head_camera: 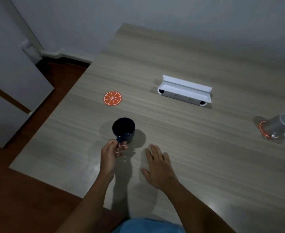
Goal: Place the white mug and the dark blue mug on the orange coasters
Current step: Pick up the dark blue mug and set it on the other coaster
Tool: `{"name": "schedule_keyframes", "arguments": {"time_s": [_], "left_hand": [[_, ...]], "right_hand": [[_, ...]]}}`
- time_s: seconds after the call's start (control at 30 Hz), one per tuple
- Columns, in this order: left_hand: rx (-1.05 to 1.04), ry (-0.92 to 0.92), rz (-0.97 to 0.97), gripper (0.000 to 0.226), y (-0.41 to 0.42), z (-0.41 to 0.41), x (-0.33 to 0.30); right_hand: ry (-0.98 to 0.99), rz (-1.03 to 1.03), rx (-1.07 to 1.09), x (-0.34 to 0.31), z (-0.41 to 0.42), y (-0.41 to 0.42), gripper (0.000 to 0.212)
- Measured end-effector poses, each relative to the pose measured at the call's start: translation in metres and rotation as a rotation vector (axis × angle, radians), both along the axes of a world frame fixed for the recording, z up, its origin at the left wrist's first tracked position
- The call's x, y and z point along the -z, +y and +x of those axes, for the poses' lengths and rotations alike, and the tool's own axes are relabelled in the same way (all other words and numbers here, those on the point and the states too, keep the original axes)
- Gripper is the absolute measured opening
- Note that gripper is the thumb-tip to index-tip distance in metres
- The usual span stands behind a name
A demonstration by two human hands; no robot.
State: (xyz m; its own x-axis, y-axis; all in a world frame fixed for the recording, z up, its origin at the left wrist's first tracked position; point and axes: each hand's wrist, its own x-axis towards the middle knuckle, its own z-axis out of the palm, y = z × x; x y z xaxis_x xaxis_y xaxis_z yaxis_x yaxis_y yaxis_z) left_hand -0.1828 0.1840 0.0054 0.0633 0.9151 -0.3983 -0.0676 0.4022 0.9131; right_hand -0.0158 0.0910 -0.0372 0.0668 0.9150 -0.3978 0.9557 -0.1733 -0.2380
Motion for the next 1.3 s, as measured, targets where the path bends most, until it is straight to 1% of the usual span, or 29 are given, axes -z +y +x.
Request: {"name": "schedule_keyframes", "arguments": {"time_s": [0.2, 0.3, 0.43, 0.67, 0.9, 1.3], "left_hand": [[-0.009, 0.019, 0.012, 0.034, 0.072, -0.027, 0.001], [0.001, 0.036, 0.031, 0.036, 0.103, -0.033, 0.005], [0.013, 0.039, 0.043, 0.035, 0.142, -0.033, 0.011], [0.004, 0.005, 0.049, 0.034, 0.199, -0.017, 0.016], [-0.013, -0.031, 0.019, 0.035, 0.227, -0.008, 0.02], [0.027, -0.03, 0.039, 0.034, 0.238, -0.004, 0.028]], "right_hand": [[0.033, -0.001, 0.104, 0.009, -0.033, 0.055, 0.089], [0.006, -0.022, 0.142, 0.018, -0.039, 0.056, 0.091], [0.037, 0.005, 0.166, 0.025, -0.038, 0.054, 0.091], [0.041, 0.023, 0.192, 0.027, -0.039, 0.056, 0.09], [0.026, 0.018, 0.195, 0.028, -0.039, 0.057, 0.09], [-0.004, 0.007, 0.189, 0.027, -0.04, 0.059, 0.09]]}}
